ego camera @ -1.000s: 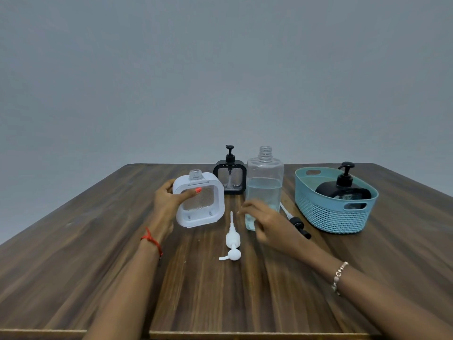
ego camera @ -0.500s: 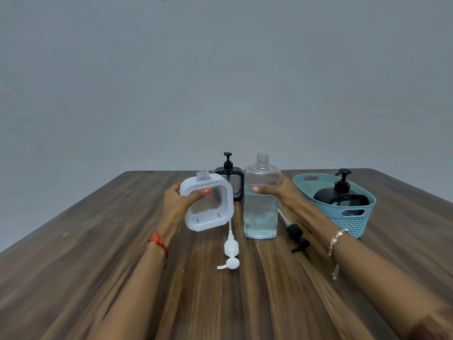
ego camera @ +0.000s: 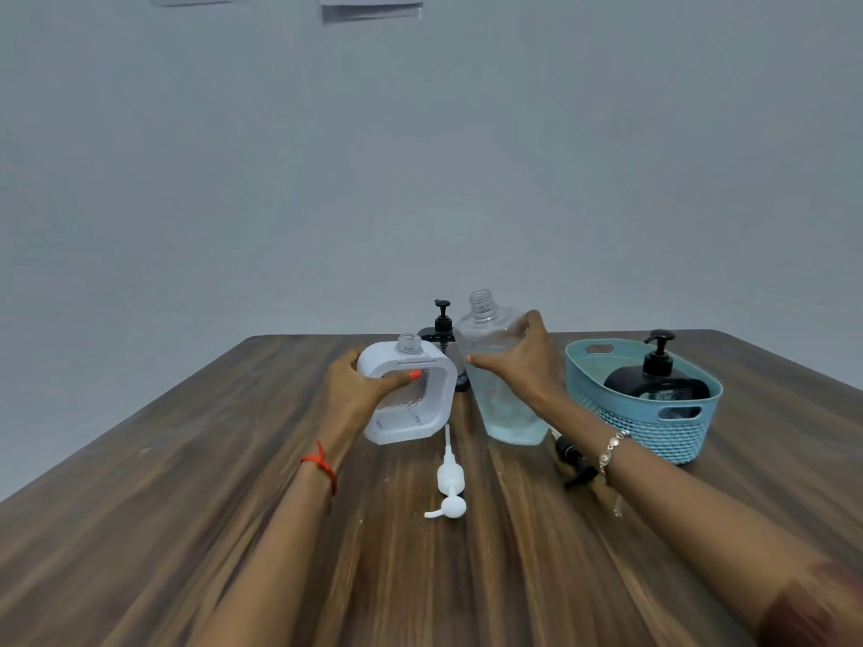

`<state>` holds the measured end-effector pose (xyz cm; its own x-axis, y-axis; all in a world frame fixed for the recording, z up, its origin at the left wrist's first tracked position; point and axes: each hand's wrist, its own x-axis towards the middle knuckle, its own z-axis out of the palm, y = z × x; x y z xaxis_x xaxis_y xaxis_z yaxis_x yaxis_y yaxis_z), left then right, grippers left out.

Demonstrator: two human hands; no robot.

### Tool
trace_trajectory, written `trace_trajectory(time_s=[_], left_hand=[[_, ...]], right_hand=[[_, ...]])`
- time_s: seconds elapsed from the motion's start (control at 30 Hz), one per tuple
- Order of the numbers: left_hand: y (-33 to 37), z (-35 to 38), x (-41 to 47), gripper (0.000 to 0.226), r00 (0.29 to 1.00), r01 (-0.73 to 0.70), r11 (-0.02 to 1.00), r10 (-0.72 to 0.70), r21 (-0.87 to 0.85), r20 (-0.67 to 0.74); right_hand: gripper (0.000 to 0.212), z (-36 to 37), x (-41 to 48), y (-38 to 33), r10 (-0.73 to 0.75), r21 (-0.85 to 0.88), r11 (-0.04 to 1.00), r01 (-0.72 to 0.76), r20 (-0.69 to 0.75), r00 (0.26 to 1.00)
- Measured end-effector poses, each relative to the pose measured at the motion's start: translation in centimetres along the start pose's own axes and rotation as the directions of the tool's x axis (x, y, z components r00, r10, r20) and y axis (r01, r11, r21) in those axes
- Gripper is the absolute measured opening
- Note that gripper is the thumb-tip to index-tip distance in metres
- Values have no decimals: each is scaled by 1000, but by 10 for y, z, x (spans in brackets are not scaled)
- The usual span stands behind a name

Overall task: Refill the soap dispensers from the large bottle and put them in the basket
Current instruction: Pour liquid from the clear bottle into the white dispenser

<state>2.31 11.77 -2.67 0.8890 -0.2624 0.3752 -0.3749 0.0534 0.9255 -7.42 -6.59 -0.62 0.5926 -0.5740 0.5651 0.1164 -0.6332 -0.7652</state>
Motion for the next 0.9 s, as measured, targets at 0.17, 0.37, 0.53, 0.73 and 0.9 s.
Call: trace_trajectory(time_s=[0.17, 0.37, 0.53, 0.73, 0.9], left_hand=[[4, 3, -4, 50, 999, -33, 997, 35, 66, -35], [15, 8, -13, 51, 994, -68, 995, 75, 74, -85], [19, 10, -14, 50, 990, -82, 990, 94, 112, -102], [19, 15, -17, 57, 982, -107, 977, 133, 183, -134], [24, 18, -24, 58, 972, -126, 968, 164, 217, -169]], right_hand=[[68, -3, 5, -15, -220, -123, 969, 215, -24, 975], [74, -1, 10, -16, -371, -279, 895, 347, -37, 928], [68, -2, 13, -18, -485, -406, 804, 435, -24, 874], [68, -3, 16, -16, -604, -557, 652, 514, 28, 797], [69, -3, 15, -15, -636, -574, 615, 541, 44, 770]])
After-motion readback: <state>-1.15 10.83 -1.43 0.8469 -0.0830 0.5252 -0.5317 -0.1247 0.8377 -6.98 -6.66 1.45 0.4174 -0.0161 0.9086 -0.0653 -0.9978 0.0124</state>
